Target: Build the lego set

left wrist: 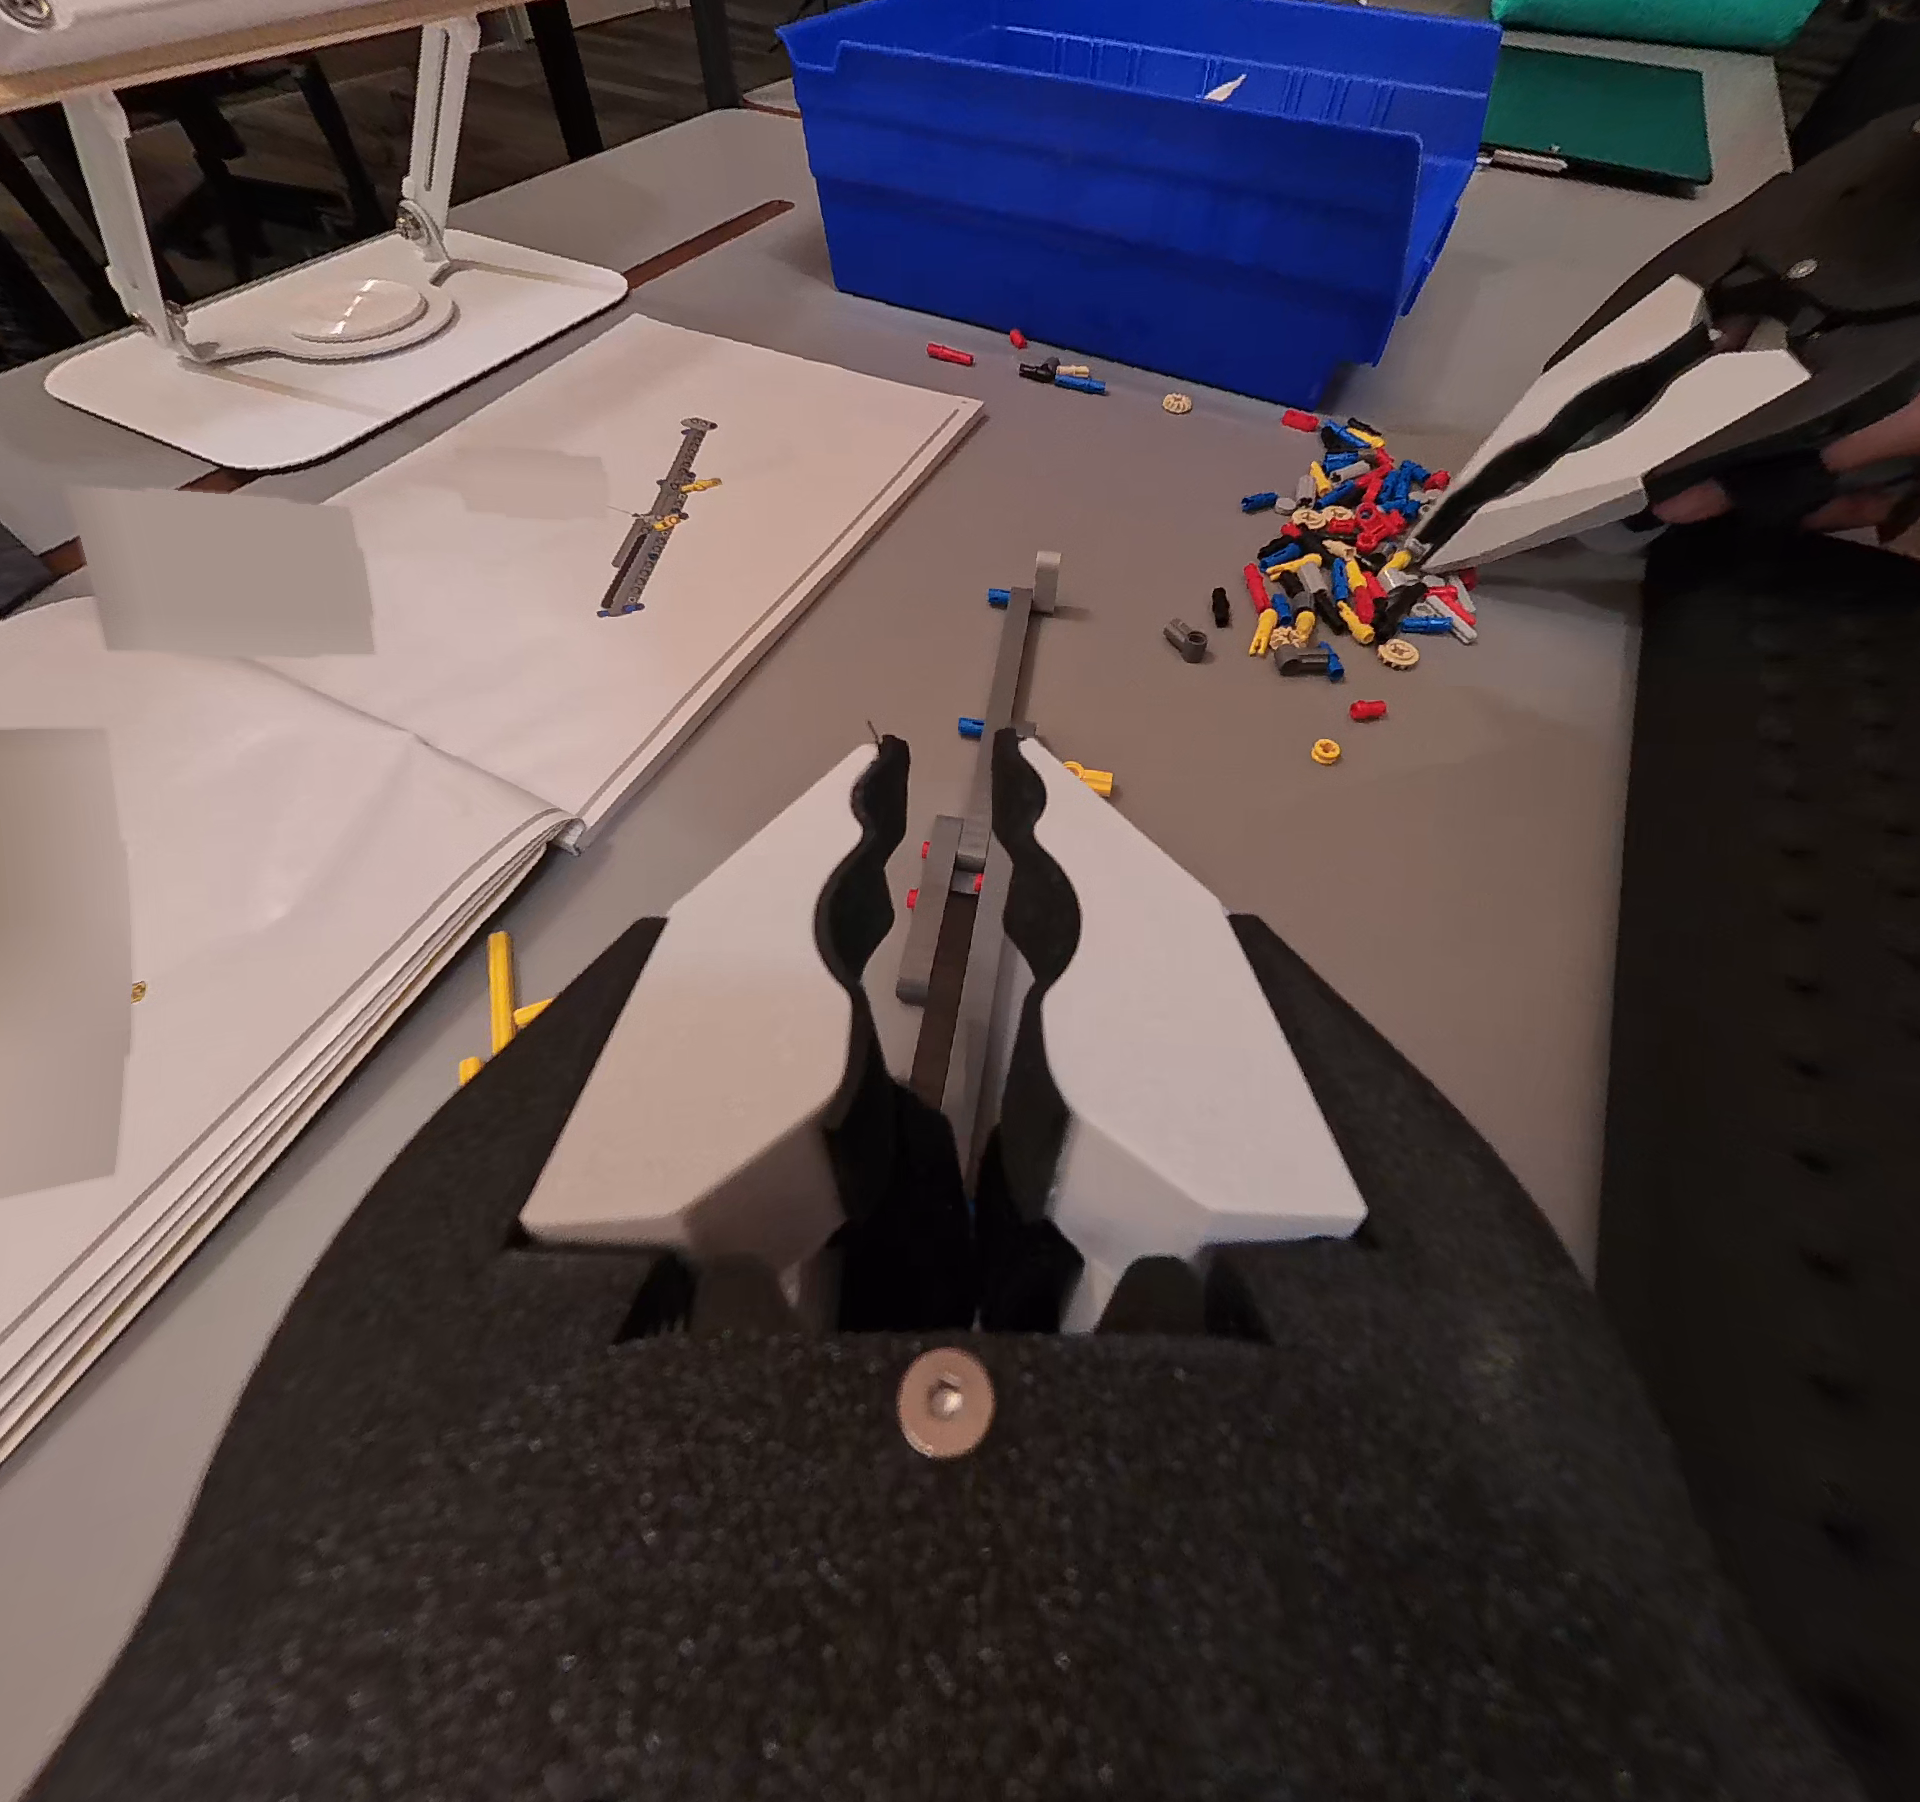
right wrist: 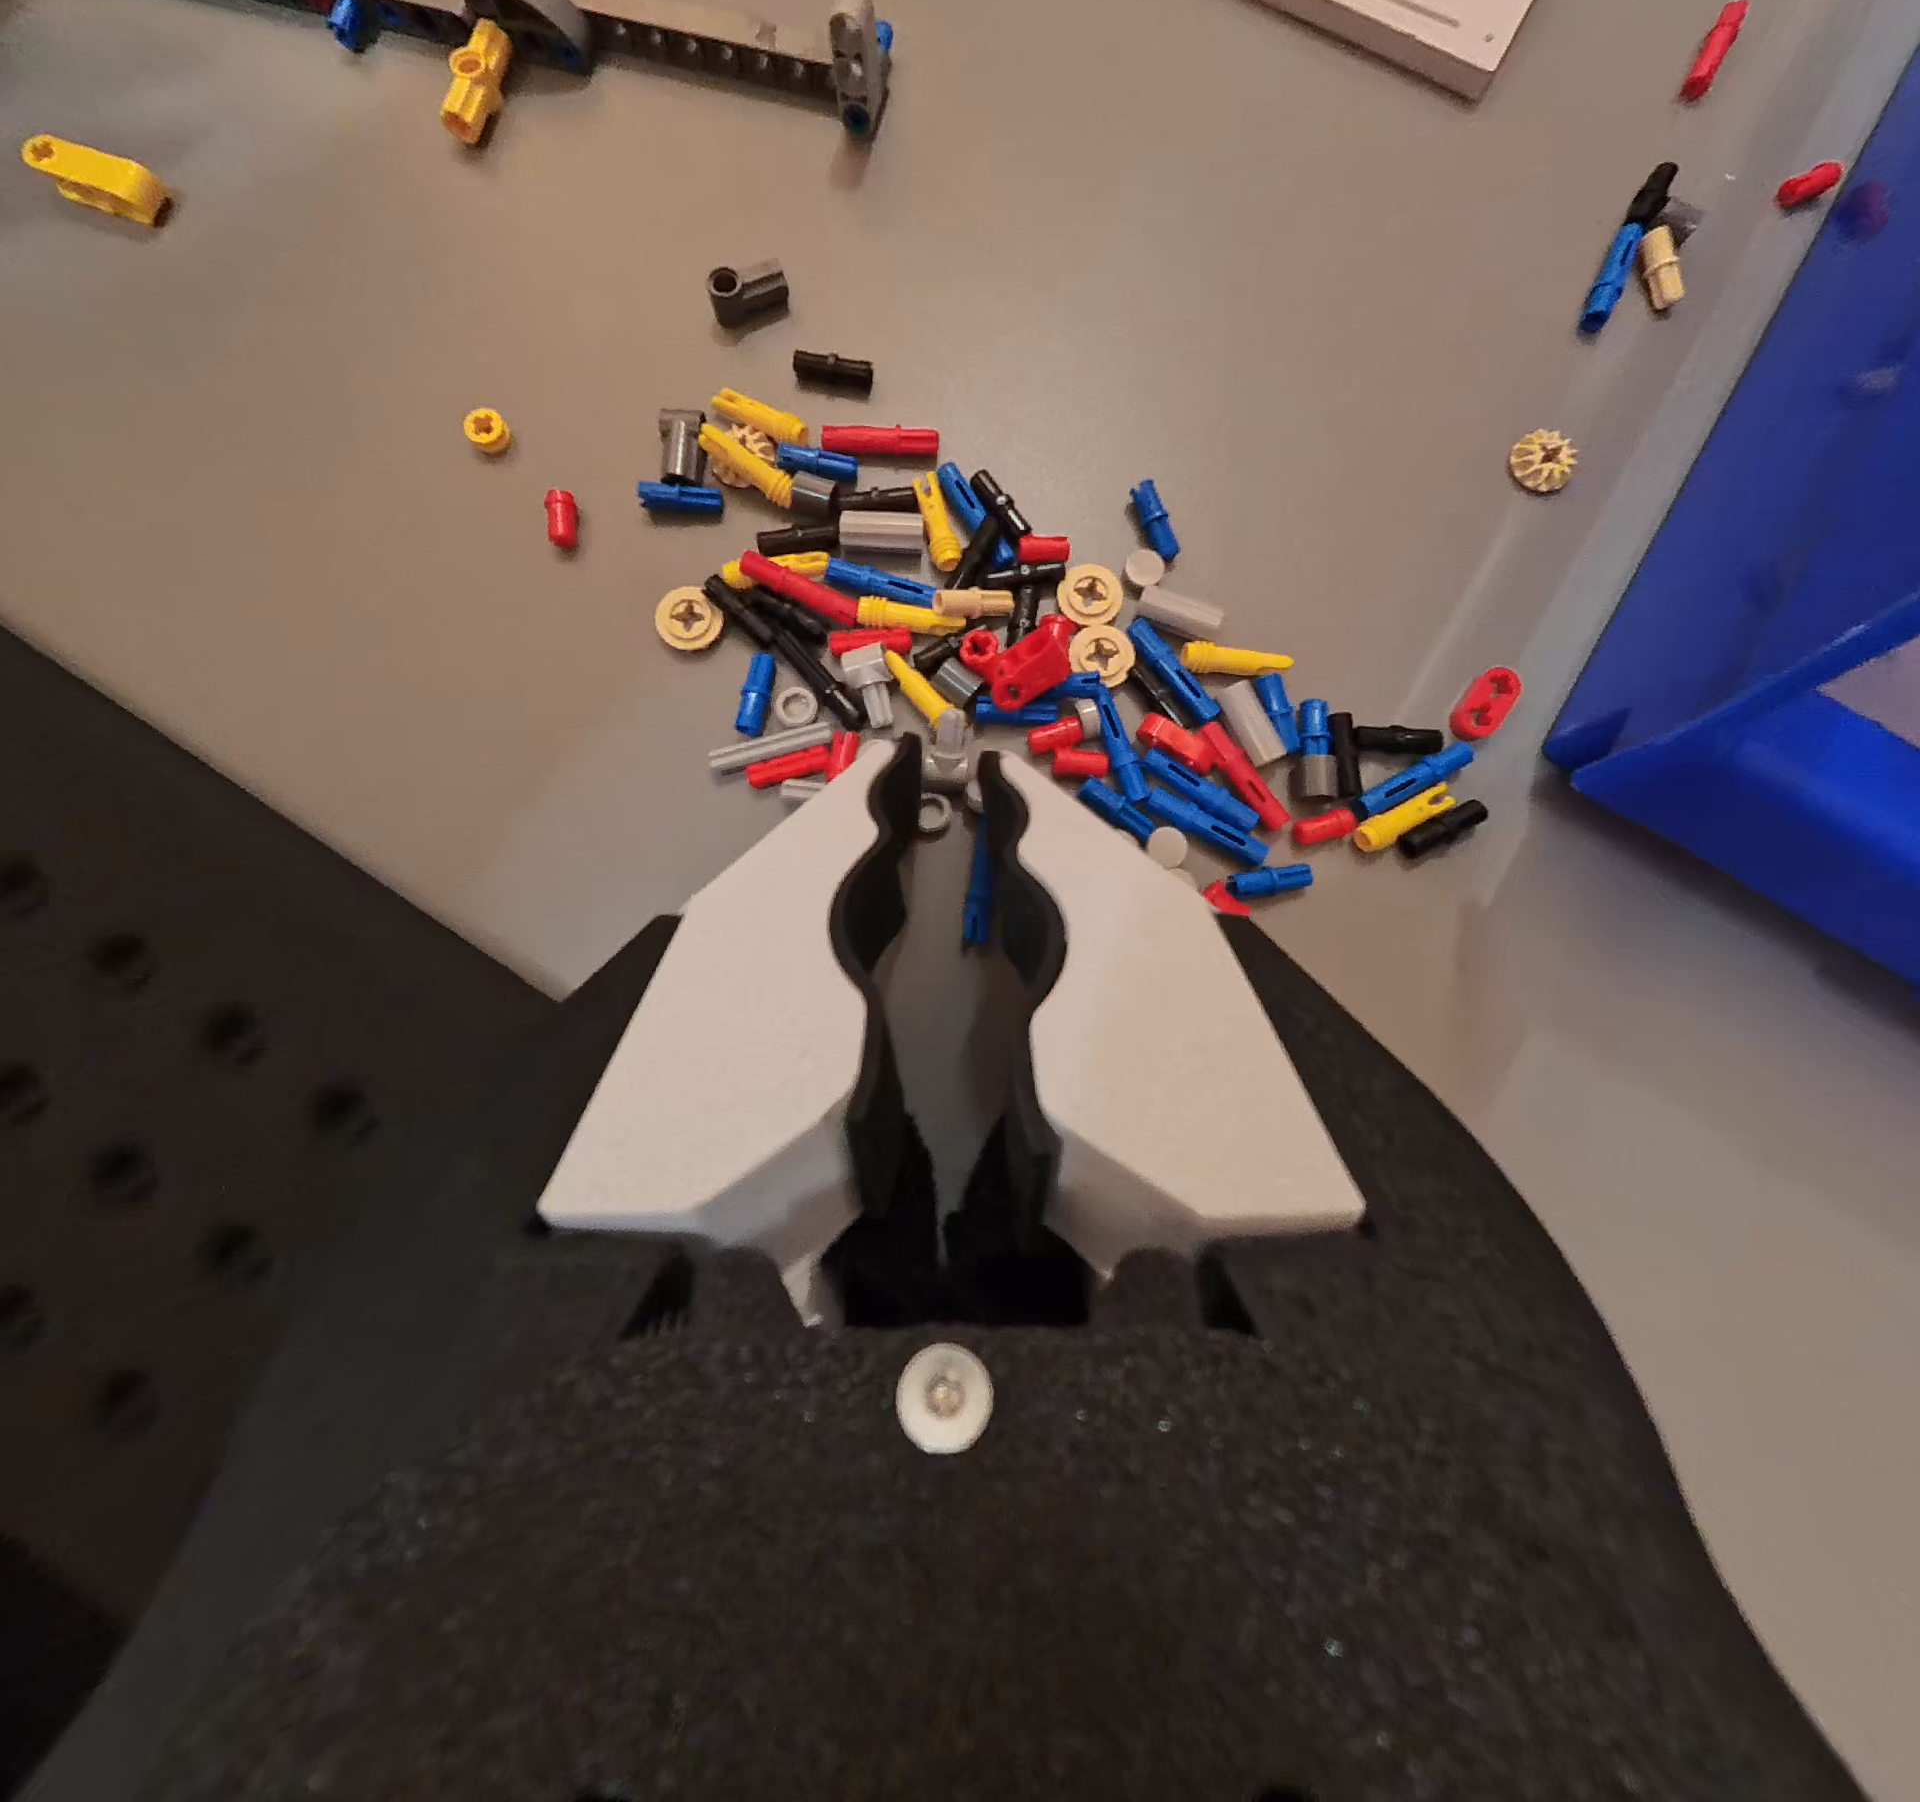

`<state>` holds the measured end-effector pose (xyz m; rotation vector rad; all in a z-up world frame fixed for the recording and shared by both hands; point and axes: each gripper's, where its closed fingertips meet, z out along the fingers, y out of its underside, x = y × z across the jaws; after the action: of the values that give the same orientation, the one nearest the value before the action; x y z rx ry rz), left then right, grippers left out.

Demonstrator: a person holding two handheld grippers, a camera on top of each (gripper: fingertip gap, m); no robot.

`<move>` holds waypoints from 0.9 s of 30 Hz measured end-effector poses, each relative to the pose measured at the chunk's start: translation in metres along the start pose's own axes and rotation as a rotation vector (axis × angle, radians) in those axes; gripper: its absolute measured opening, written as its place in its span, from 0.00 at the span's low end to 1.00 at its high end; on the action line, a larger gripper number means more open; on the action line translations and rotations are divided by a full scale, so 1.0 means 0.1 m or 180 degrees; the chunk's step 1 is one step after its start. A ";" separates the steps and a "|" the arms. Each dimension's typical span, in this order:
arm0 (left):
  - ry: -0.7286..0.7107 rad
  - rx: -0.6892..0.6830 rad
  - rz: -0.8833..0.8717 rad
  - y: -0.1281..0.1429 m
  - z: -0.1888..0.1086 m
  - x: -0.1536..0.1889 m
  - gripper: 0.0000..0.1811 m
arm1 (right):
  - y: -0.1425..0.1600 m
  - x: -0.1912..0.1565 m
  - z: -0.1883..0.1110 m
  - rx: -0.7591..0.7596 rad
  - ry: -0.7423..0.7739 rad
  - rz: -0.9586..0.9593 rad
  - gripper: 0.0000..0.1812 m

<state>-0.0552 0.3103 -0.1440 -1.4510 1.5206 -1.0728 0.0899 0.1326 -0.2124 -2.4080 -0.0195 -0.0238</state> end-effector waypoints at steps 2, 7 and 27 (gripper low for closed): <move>0.0006 -0.0008 0.0002 0.00 0.00 0.00 0.08 | 0.00 0.00 0.01 -0.0022 0.0054 -0.0098 0.04; 0.0030 -0.0005 0.0007 0.00 0.00 0.02 0.08 | -0.06 0.02 -0.02 0.0067 0.0185 -0.0249 0.04; -0.0287 0.0953 0.1119 -0.70 -0.29 0.53 0.08 | -2.08 -1.59 -0.30 0.2404 -0.3369 0.2687 0.04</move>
<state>-0.0605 0.2598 -0.0669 -0.9718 1.4151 -0.9576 -0.0734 0.2663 -0.0547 -1.2930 0.4121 1.3557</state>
